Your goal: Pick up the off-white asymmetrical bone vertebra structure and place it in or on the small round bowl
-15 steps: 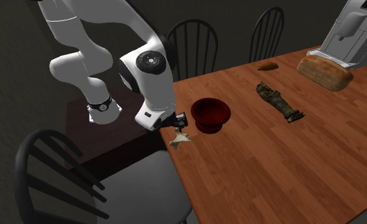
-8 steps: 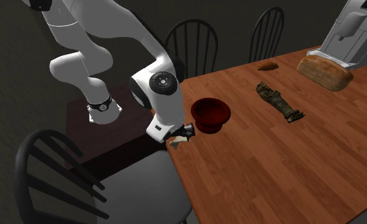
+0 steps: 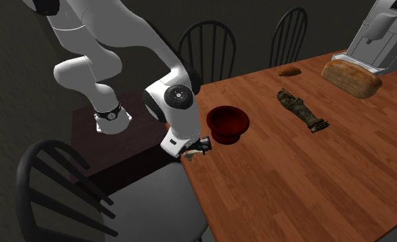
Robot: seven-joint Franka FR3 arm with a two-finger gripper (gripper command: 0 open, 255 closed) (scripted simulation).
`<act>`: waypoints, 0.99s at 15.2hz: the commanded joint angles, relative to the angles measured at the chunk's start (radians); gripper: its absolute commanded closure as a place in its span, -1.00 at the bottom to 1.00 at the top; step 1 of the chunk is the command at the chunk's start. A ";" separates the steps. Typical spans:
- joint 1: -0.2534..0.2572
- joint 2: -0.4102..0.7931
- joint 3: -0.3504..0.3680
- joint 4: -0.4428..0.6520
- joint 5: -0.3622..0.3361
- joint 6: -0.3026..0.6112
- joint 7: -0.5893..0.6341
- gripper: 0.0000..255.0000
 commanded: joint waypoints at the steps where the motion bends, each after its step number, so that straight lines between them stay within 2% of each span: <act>1: 0.000 0.000 0.000 0.000 0.000 0.001 0.000 -1.00; 3: 0.000 0.000 0.000 0.000 0.000 0.001 0.000 -1.00; 4: 0.000 0.000 0.000 0.000 0.000 0.001 0.000 1.00; 13: 0.000 0.000 0.000 0.000 0.000 0.001 0.000 1.00; 14: 0.000 0.000 0.000 0.000 0.000 0.001 0.000 -1.00; 15: 0.037 -0.030 0.007 -0.043 -0.058 0.052 0.103 -1.00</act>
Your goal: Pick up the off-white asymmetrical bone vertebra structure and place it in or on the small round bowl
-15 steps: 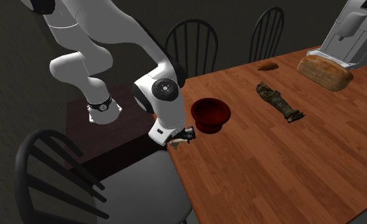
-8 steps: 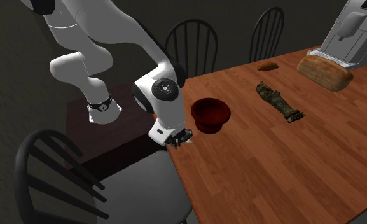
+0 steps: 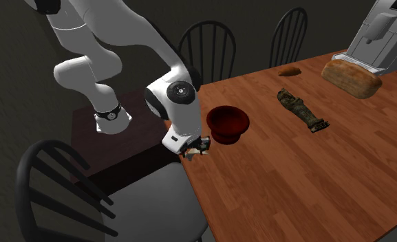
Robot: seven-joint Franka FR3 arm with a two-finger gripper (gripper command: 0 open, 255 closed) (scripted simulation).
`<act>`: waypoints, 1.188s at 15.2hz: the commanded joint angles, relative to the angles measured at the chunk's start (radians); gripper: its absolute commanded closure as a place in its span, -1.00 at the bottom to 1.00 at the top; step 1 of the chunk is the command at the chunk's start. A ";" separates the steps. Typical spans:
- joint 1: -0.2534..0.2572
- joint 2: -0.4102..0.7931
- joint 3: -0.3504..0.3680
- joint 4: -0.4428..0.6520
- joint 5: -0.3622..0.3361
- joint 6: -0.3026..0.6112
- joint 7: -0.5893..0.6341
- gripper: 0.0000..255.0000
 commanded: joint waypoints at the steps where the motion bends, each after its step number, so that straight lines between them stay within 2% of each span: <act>1: 0.059 -0.039 0.009 -0.060 -0.105 0.073 0.181 -1.00; 4: 0.175 -0.057 0.022 -0.112 -0.402 0.137 0.605 -1.00; 5: 0.189 -0.054 0.023 -0.112 -0.440 0.136 0.657 -1.00; 12: 0.196 0.043 -0.007 -0.114 -0.528 0.225 0.719 -1.00; 18: 0.196 0.043 -0.007 -0.114 -0.528 0.225 0.719 -1.00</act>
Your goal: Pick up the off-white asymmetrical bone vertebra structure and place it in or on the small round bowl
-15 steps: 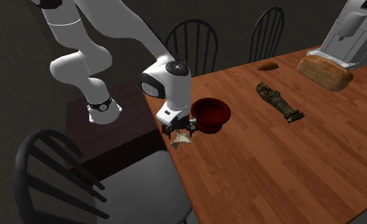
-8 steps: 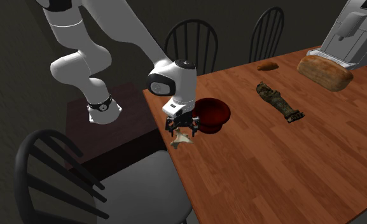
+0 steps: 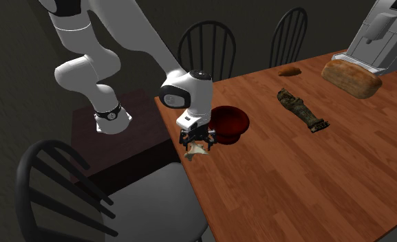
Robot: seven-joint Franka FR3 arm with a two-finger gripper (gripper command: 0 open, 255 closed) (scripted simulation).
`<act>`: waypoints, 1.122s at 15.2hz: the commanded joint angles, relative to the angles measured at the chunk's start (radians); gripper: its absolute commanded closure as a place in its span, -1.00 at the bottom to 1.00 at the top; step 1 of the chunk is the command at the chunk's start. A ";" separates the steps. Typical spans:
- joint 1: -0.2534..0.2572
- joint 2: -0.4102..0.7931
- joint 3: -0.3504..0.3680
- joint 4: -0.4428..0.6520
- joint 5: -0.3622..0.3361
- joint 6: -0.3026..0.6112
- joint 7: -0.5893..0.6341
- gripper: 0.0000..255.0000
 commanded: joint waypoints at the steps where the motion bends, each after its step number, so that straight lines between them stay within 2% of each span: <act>1: 0.000 0.000 0.000 0.000 0.000 0.000 0.000 -1.00; 2: 0.000 0.000 0.000 0.000 0.000 0.000 0.000 -1.00; 3: 0.000 0.000 0.000 0.000 0.000 0.000 0.000 1.00; 12: 0.000 0.000 0.000 0.000 0.000 0.000 0.000 1.00; 17: -0.010 -0.064 0.019 0.002 0.059 -0.057 -0.048 1.00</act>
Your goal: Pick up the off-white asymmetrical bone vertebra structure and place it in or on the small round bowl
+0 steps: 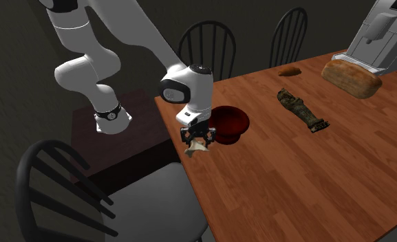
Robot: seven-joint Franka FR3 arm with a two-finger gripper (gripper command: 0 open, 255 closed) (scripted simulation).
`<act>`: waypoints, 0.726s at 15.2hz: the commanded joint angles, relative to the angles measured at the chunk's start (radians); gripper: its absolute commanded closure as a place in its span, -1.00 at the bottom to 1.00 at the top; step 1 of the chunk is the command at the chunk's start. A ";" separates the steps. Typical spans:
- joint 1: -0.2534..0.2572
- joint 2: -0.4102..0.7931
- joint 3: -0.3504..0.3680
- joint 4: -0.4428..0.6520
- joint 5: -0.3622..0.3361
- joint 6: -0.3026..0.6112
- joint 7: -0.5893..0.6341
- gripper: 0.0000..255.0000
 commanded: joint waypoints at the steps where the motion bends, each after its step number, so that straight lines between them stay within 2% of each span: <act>1: -0.005 -0.029 0.007 0.001 0.026 -0.026 -0.023 1.00; 11: -0.008 -0.142 0.020 0.027 0.120 -0.150 -0.101 1.00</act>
